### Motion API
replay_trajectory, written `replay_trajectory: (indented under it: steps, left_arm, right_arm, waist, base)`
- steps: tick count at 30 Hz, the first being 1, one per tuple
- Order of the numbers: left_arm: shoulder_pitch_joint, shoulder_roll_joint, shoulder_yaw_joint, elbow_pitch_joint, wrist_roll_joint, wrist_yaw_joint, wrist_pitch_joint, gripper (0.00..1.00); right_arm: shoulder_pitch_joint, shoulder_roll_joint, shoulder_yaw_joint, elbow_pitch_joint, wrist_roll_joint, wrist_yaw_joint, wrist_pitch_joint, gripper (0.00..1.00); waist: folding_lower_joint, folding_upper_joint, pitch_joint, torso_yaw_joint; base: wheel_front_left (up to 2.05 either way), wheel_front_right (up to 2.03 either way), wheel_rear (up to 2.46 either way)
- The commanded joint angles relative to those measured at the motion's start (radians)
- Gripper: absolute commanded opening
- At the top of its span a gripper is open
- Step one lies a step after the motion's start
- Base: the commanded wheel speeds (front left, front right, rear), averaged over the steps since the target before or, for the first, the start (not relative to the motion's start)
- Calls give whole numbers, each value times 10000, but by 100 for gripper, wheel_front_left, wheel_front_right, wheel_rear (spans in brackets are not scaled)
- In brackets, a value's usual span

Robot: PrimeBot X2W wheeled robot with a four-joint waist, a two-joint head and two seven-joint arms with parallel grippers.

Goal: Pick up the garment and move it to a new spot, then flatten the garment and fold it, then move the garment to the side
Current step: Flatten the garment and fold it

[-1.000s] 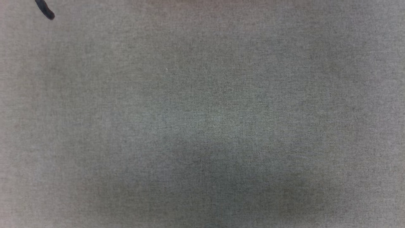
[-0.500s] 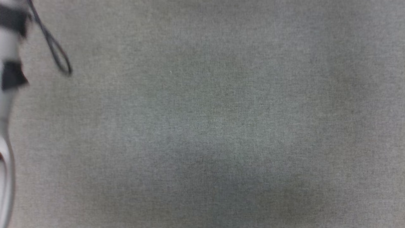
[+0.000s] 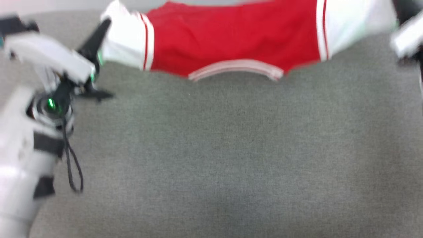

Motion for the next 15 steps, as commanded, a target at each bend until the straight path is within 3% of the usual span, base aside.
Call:
replay_trajectory:
  steps: [1,9,15]
  left_arm:
    - [455,158,70,-248,-124,33,-93,0]
    - [3839,1257,559,-3636,-746,694,-1173,0]
    - [6432,2076,1026,-6428,-1051,1405,-2348,0]
  right_arm:
    - [550,-91,-23,-345,135,-15,87,0]
    - [4154,-357,-1111,-3233,-178,-15,1057,0]
    - [6088,110,-2468,-5411,-918,-15,2193,0]
  waist:
    - [0,0,-506,85]
    - [0,0,-986,-101]
    - [0,0,-942,-209]
  base:
    - [0,0,0]
    - [0,0,0]
    - [0,0,0]
